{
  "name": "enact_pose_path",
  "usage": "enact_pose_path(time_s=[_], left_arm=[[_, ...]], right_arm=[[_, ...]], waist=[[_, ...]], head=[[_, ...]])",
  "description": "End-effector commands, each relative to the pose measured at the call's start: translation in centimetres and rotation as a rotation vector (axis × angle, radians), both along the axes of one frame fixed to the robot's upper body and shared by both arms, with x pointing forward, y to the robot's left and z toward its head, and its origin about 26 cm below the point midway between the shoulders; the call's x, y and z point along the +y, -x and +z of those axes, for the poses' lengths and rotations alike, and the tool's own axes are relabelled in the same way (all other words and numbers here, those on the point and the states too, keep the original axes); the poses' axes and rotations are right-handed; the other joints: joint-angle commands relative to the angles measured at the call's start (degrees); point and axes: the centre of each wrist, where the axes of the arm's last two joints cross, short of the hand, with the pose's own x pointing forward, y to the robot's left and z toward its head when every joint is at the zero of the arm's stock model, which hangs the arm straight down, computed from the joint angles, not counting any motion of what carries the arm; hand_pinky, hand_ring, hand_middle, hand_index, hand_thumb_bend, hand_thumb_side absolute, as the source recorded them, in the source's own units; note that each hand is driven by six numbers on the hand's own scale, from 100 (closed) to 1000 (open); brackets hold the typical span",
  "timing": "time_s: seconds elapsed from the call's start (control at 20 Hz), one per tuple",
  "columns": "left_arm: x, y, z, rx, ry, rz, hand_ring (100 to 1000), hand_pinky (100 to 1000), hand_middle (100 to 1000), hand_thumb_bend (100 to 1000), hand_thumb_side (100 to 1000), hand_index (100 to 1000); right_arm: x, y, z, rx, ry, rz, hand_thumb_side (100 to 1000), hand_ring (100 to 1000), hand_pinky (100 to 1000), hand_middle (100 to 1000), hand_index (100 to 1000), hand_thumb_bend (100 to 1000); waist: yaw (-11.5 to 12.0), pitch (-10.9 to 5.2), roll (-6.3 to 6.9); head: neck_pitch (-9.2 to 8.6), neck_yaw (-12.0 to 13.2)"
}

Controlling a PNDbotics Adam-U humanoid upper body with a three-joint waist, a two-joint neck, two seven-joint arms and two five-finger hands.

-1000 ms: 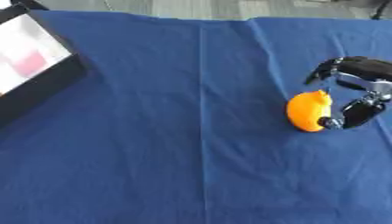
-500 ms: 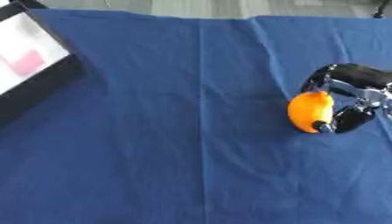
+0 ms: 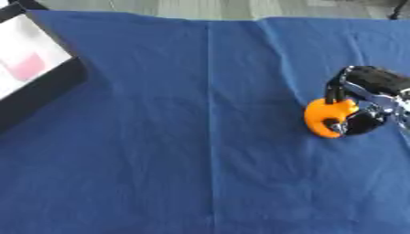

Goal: Pick up the objects with one hand, pass them to the other hand, and then place them into the box on the other side of the table.

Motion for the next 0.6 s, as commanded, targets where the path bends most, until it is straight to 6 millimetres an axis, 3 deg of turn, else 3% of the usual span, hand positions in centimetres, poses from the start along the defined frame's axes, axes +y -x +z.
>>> enact_pose_path(time_s=[0.05,0.6], left_arm=[[0.3,0.4,0.9,-0.023,-0.016,0.004,739,972,709,100,729,782],[0.8,0.4,0.4,-0.002,-0.031,0.015,739,970,704,100,719,775]], right_arm=[[-0.1,0.2,1.2,-0.043,-0.011,0.03,100,600,857,334,511,357],[-1.3,0.4,2.9,-0.114,-0.132,0.124,100,591,839,314,506,347]], waist=[[-0.25,-0.89,0.46],[-1.41,-2.35,0.42]], head=[[0.03,0.19],[1.12,1.24]])
